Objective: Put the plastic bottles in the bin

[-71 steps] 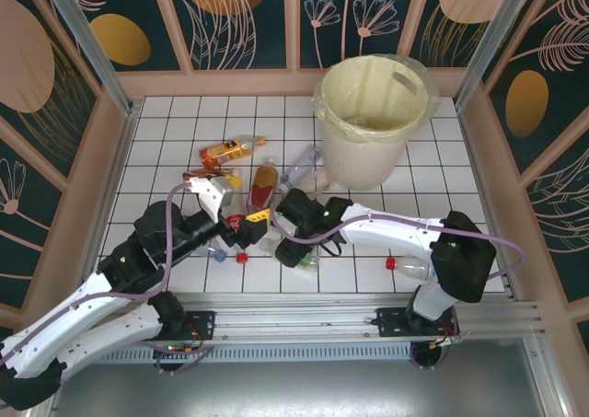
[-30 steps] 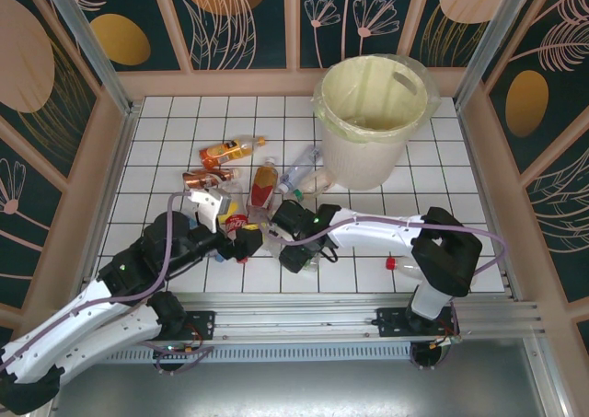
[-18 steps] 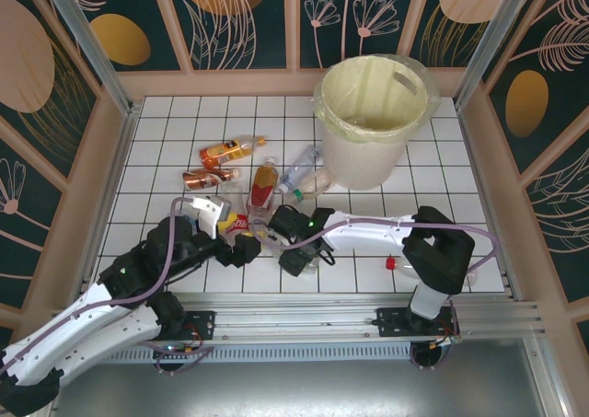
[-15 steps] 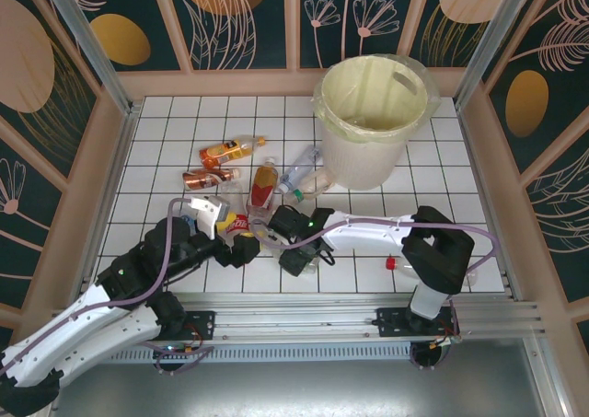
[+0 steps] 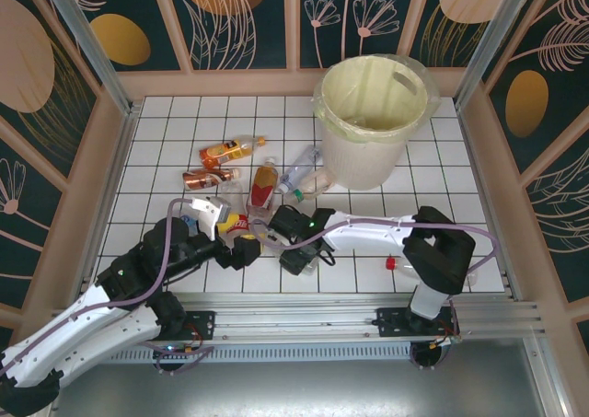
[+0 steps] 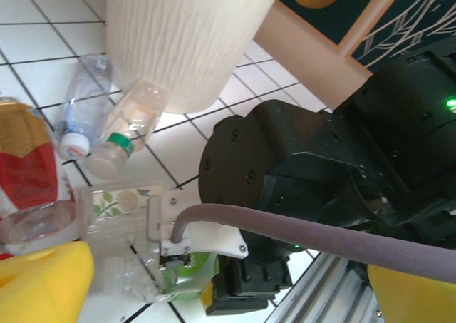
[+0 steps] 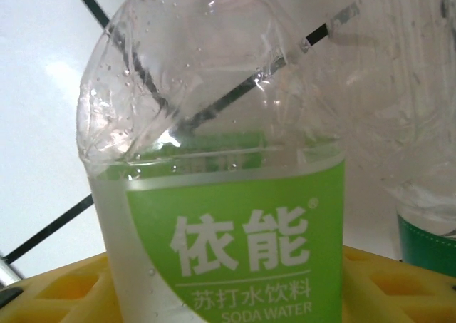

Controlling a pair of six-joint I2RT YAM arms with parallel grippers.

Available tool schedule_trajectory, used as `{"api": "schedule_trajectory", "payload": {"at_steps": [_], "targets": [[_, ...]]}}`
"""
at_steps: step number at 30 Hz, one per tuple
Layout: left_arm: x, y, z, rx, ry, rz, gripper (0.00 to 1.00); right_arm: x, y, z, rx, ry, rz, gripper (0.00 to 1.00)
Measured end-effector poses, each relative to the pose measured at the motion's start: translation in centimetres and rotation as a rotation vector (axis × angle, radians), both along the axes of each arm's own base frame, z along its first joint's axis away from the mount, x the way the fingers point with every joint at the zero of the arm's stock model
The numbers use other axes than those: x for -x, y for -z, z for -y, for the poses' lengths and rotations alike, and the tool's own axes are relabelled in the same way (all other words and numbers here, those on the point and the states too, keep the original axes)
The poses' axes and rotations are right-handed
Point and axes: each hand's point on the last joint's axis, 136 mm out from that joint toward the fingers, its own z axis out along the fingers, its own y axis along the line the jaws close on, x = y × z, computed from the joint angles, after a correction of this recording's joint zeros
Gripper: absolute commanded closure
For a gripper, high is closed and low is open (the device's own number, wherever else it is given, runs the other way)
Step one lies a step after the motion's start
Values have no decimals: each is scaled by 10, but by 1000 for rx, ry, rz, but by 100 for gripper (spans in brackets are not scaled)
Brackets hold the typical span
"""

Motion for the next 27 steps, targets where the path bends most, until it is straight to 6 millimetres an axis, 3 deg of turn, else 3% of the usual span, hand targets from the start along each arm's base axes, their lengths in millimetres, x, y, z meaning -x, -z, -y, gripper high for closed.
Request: {"api": "schedule_trajectory", "payload": {"at_steps": [4,9,16,21,27], "targets": [[4,-15,10,54,57,39,1,-1,-21,-1,-116,35,-35,39],[2,-28,21,80,97,103,1,-17,-67,-6,-320,87,-43,39],[-21,-54,40,88,74,202,1,-42,-128,-8,-575,138,-3,40],[-40,-66,62,91,74,226,1,-62,-165,0,-720,177,64,40],[-48,-72,73,95,77,230,1,-90,-208,19,-834,227,168,41]]}}
